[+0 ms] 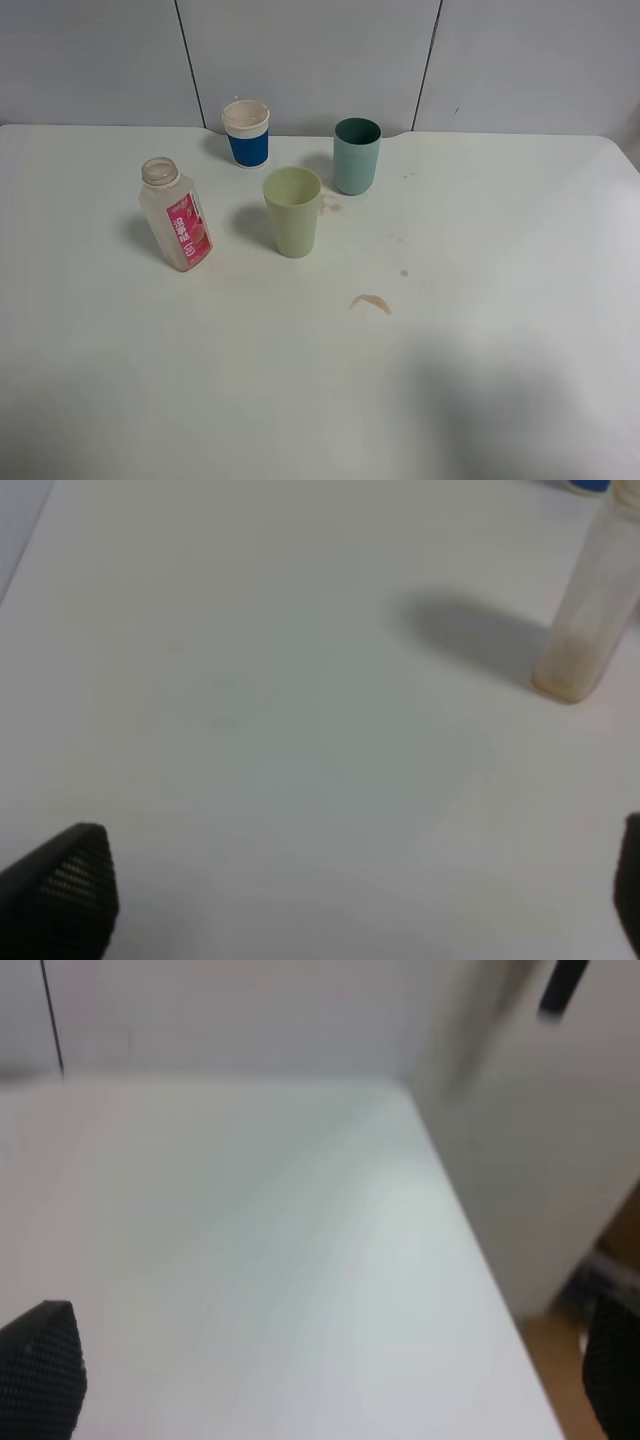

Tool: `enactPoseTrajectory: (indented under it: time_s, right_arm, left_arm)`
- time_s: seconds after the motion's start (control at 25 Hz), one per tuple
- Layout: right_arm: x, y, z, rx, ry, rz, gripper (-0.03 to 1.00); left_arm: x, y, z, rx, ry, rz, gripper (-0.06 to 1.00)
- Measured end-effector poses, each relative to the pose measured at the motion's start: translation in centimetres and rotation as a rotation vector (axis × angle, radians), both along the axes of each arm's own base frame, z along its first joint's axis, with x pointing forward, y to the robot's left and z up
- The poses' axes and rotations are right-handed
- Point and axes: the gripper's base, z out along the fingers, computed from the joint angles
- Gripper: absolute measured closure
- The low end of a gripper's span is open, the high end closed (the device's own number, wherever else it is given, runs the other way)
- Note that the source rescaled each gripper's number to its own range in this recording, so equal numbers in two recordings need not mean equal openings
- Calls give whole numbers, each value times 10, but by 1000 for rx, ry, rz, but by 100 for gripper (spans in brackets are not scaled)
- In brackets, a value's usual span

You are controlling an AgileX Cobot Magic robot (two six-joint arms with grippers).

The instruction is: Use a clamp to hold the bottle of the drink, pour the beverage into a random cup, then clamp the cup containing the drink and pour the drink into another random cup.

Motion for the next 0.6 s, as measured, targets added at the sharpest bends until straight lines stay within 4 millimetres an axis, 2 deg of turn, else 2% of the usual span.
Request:
enactPoseTrajectory:
  time_s: [0.24, 0.6]
  right_arm:
    - [11, 2, -25, 5, 104, 23, -3]
    - [12, 2, -25, 11, 94, 31, -3]
  left_arm:
    - [0, 0, 0, 0, 0, 0, -5]
    - [0, 0, 0, 0, 0, 0, -5]
